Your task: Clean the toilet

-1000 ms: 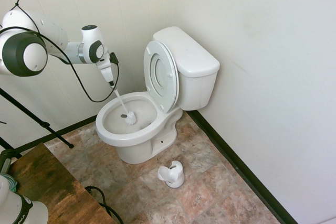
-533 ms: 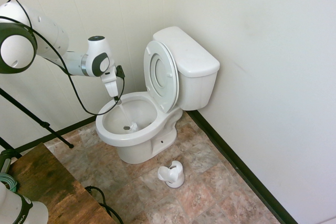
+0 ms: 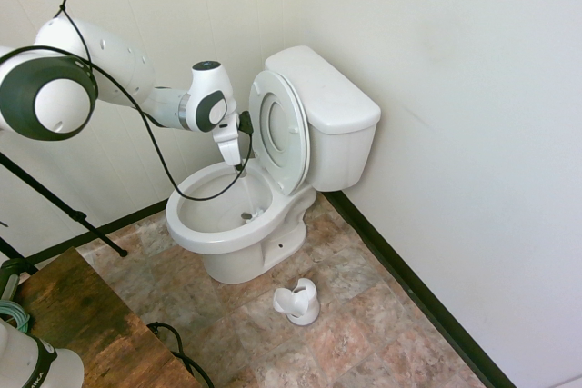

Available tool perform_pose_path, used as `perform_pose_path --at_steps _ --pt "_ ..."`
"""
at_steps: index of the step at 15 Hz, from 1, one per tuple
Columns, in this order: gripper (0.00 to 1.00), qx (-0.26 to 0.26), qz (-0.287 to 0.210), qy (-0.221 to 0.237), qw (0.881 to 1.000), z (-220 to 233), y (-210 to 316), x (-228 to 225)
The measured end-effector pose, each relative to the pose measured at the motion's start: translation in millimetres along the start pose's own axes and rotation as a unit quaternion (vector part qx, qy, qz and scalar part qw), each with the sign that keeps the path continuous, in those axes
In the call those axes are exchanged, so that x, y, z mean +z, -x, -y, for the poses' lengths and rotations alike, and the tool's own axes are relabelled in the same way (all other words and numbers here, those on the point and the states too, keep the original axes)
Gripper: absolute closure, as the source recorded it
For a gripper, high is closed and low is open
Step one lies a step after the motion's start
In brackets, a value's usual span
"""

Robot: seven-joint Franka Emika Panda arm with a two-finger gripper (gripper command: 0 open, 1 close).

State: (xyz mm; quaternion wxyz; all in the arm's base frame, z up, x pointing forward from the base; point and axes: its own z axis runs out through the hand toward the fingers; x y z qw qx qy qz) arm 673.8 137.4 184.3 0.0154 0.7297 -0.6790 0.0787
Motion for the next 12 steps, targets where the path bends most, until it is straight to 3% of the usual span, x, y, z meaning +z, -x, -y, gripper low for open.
perform_pose_path --at_steps 5,9,12 --pt "1.0 -0.005 -0.018 -0.015 1.0 49 52 -10" --pt "1.0 -0.034 -0.016 -0.024 0.999 53 118 -39" --pt "1.0 -0.04 -0.012 -0.023 0.999 50 130 -51"
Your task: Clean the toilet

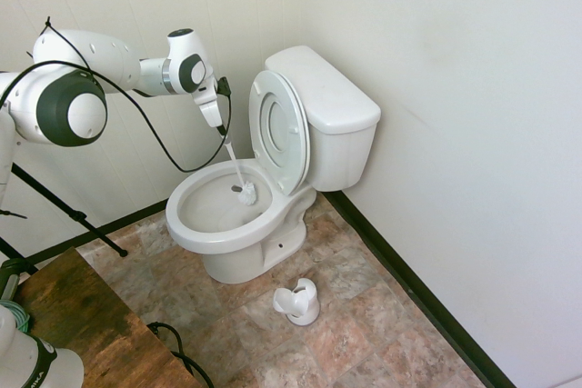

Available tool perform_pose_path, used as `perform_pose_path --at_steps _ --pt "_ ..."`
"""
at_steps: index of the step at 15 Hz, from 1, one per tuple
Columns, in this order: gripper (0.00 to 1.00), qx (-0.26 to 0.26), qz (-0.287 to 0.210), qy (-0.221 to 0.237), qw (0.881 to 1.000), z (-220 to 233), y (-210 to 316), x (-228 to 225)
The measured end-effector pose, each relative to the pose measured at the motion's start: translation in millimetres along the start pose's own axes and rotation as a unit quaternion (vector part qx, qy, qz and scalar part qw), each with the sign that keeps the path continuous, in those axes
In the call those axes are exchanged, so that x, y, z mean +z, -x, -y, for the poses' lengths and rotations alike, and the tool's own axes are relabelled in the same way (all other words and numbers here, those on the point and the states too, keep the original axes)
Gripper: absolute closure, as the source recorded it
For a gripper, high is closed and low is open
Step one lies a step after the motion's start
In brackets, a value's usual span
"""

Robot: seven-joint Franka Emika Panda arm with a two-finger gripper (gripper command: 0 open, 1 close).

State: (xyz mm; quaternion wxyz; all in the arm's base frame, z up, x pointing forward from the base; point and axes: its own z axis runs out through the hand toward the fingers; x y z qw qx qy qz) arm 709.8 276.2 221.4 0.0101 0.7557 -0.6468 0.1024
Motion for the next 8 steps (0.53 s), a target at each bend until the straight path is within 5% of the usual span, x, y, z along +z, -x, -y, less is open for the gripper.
perform_pose_path --at_steps 8 --pt "1.0 -0.003 -0.001 -0.002 1.0 -46 -57 -143"
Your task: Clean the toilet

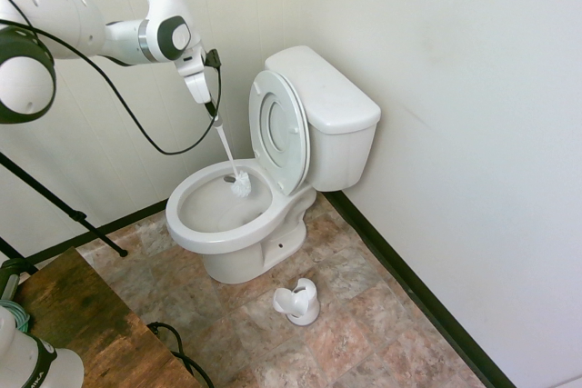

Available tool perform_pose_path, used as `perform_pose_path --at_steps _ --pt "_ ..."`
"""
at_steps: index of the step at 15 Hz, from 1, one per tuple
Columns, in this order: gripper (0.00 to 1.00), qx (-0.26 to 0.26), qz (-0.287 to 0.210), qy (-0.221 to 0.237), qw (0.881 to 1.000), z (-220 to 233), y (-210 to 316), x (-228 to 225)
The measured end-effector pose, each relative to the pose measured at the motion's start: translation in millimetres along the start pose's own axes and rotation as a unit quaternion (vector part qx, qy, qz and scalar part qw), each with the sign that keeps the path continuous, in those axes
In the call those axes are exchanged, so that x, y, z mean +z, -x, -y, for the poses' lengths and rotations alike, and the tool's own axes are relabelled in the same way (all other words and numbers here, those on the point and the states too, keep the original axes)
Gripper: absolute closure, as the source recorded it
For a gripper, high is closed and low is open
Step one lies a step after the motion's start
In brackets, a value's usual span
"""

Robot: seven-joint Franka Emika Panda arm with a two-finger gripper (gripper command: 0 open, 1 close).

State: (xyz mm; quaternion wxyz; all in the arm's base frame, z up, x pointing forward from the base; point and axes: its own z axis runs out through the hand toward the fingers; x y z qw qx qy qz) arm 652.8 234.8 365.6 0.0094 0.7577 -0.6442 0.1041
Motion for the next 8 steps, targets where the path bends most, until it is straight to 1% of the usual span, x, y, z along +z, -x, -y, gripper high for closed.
perform_pose_path --at_steps 2,4,5,6,8 --pt "1.0 -0.006 0.005 -0.006 1.0 -18 -28 -33" --pt "1.0 0.002 0.006 -0.011 1.0 -40 -76 -60" --pt "1.0 0.011 0.005 -0.011 1.0 -55 -109 -70" --pt "1.0 0.02 0.003 -0.008 1.0 -70 -138 -73" --pt "1.0 0.036 0.001 -0.001 0.999 -102 -186 -60"
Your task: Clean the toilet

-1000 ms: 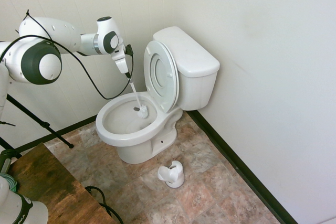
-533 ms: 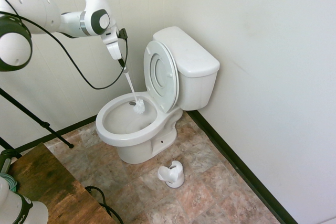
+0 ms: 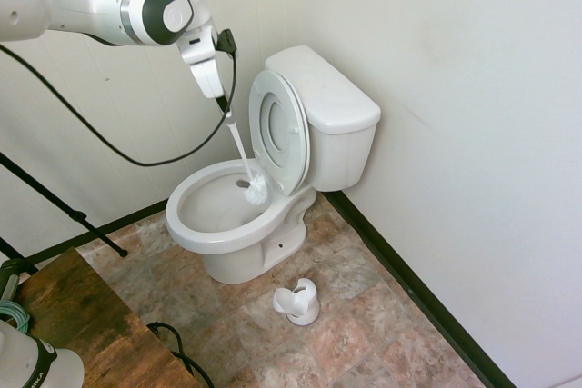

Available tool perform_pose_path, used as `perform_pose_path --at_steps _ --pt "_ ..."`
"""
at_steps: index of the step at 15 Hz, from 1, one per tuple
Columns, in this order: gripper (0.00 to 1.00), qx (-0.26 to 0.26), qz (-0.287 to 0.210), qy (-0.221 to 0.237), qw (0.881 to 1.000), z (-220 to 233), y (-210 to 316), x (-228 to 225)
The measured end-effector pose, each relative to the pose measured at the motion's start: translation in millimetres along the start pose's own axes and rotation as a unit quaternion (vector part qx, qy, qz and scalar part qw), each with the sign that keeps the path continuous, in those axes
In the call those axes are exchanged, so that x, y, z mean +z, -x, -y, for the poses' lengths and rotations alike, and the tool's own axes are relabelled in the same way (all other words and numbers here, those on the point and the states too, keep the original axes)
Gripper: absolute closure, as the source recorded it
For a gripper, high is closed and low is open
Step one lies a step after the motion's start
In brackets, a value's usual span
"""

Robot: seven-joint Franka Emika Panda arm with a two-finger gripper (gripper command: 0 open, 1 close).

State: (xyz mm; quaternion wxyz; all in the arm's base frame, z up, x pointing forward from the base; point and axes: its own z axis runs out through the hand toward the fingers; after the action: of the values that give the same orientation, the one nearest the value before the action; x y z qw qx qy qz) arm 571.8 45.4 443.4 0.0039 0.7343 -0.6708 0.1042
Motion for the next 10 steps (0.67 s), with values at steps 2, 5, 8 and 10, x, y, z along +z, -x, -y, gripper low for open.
perform_pose_path --at_steps 2,5,8,10 --pt "1.0 0.004 -0.002 0.01 1.0 -29 -30 33" --pt "1.0 0.005 -0.008 0.02 1.0 -45 -60 79" --pt "1.0 0.014 -0.009 0.035 0.999 -45 -81 134" --pt "1.0 0.017 -0.009 0.043 0.999 -43 -92 165"
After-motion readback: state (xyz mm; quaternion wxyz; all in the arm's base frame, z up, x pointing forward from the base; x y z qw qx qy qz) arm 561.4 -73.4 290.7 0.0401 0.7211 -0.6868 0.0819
